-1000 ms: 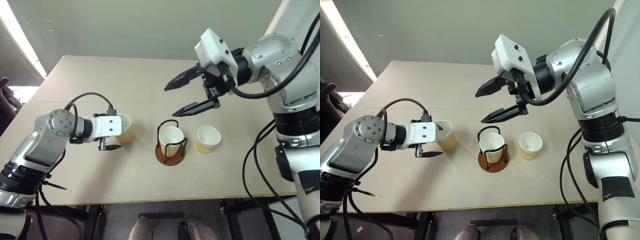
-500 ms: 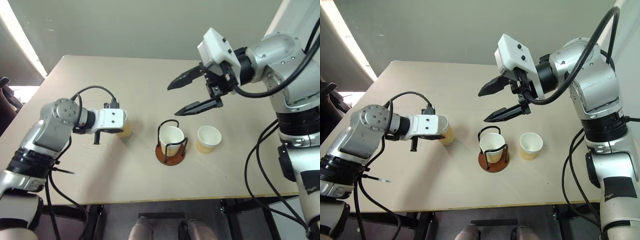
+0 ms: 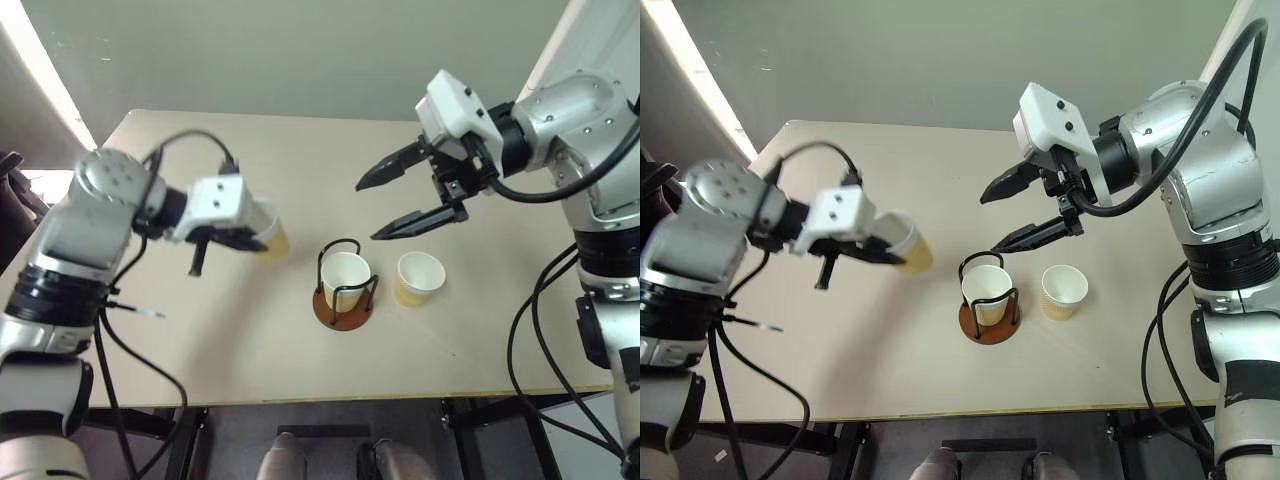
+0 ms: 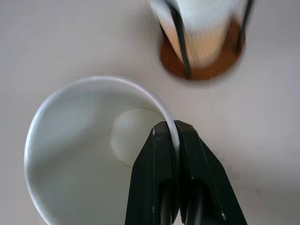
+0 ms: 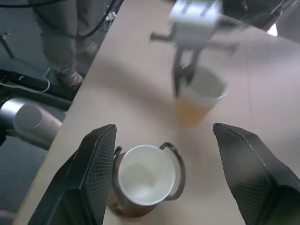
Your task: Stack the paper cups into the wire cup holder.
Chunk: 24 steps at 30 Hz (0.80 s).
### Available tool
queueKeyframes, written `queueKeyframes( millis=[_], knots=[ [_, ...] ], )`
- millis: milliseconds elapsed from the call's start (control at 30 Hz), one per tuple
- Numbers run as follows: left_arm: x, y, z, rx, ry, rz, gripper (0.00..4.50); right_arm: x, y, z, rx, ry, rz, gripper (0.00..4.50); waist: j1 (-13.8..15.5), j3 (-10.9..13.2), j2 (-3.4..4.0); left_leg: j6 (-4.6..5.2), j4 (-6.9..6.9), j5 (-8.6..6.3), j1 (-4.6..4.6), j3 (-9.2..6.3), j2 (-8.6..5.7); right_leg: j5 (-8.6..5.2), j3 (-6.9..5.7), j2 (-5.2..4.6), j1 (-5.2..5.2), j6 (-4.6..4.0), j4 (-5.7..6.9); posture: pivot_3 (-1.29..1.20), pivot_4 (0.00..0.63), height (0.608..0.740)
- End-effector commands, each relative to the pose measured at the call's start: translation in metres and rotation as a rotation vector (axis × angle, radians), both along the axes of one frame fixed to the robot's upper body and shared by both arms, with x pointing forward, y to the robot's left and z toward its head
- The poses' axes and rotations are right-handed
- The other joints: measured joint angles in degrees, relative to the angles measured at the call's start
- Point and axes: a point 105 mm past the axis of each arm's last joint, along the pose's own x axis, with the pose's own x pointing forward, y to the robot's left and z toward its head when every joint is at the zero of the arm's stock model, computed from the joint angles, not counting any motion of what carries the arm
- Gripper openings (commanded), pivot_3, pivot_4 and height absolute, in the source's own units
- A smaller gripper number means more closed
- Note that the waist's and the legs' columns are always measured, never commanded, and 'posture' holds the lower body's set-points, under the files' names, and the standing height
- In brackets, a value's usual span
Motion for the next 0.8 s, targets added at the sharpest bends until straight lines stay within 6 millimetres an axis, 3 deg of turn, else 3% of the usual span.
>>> queueKeyframes(
  millis=[33, 133, 233, 500, 800],
  knots=[
    [-0.017, -0.022, 0.048, -0.103, -0.060, -0.119, 0.06, -0.012, -0.002, 0.006, 0.005, -0.024, 0.015, 3.42, -0.06, 0.00, 0.00, 0.01, 0.06, 0.00, 0.00, 0.03, 0.00, 0.02, 0.02, 0.00, 0.00, 0.03, -0.03, 0.00, 0.150, 0.740],
    [-0.031, -0.042, 0.068, -0.145, -0.045, -0.225, 0.06, -0.015, -0.005, 0.001, 0.004, -0.013, -0.001, 3.42, -0.19, 0.00, 0.00, 0.08, 0.13, -0.02, 0.02, 0.18, -0.02, 0.07, 0.18, -0.01, 0.02, 0.12, -0.06, 0.00, 0.150, 0.740],
    [-0.045, -0.057, 0.072, -0.155, 0.007, -0.318, 0.06, -0.016, -0.010, -0.001, 0.006, -0.006, -0.035, 3.42, -0.24, 0.00, 0.01, 0.15, 0.18, -0.02, 0.03, 0.31, 0.00, 0.13, 0.30, -0.01, 0.01, 0.23, -0.07, 0.00, 0.150, 0.740],
    [-0.051, -0.072, 0.060, -0.086, 0.087, -0.421, 0.06, -0.012, -0.025, -0.006, 0.021, -0.012, -0.153, 3.42, -0.25, 0.01, 0.01, 0.60, 0.42, 0.00, 0.04, 0.66, 0.03, 0.43, 1.00, -0.01, 0.01, 0.74, -0.23, 0.00, 0.150, 0.740],
    [-0.037, -0.078, 0.035, 0.027, 0.083, -0.476, 0.06, -0.014, -0.047, -0.005, 0.020, -0.024, -0.273, 3.42, -0.34, 0.01, 0.02, 1.26, 0.80, -0.20, -0.15, 1.24, 0.04, 0.81, 1.44, -0.17, 0.07, 1.26, -0.85, 0.00, 0.150, 0.740]
  ],
)
